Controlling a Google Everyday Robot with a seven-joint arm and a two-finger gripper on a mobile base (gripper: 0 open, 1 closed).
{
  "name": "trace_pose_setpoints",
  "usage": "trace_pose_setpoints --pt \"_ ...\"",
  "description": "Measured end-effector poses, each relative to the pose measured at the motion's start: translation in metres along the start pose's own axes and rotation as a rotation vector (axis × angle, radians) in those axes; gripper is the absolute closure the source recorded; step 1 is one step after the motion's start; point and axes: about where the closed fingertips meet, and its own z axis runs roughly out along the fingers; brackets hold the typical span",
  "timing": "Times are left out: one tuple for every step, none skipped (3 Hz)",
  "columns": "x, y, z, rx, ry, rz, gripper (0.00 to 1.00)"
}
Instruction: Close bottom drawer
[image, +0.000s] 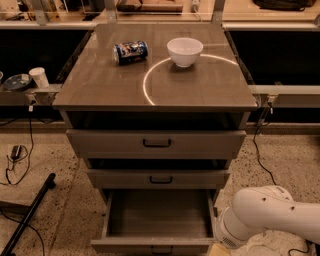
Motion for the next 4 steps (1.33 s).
trace_pose_setpoints --pt "-0.016 0.000 0.013 -0.029 -0.028 -0.053 0.00" --pt "-0.035 -0.003 0.057 -0.116 -0.043 -0.098 0.00" --pt "-0.038 -0.004 0.097 -0.191 -0.021 -0.100 0.00" --pt "-0.027 -0.008 0.131 -0.250 0.013 -0.058 0.00"
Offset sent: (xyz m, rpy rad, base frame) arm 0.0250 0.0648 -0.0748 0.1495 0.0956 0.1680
